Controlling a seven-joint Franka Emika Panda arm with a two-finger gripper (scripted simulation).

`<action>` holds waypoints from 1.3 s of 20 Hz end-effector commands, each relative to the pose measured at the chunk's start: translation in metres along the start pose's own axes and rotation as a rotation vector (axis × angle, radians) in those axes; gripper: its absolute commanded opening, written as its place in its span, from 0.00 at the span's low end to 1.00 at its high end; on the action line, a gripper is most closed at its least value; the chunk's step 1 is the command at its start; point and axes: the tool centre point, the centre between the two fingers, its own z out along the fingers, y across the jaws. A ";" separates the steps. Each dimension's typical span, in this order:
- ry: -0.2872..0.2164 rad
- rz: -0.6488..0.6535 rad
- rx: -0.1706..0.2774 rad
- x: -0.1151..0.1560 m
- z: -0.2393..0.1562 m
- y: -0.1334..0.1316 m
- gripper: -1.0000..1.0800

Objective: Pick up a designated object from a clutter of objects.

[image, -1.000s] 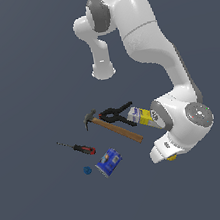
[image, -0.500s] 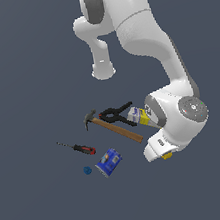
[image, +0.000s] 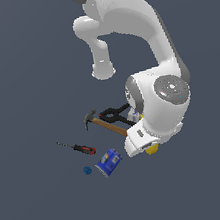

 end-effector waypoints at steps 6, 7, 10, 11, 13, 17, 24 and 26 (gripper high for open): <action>0.002 0.000 0.000 -0.023 -0.070 0.060 0.00; 0.002 0.000 0.001 -0.026 -0.079 0.068 0.00; 0.002 0.000 0.001 -0.035 -0.107 0.092 0.00; 0.002 0.000 0.001 -0.038 -0.116 0.100 0.00; 0.002 0.000 0.002 -0.044 -0.134 0.115 0.00; 0.002 0.000 0.002 -0.055 -0.170 0.147 0.00; 0.003 -0.001 0.001 -0.071 -0.229 0.198 0.00; 0.003 -0.001 0.001 -0.075 -0.241 0.209 0.00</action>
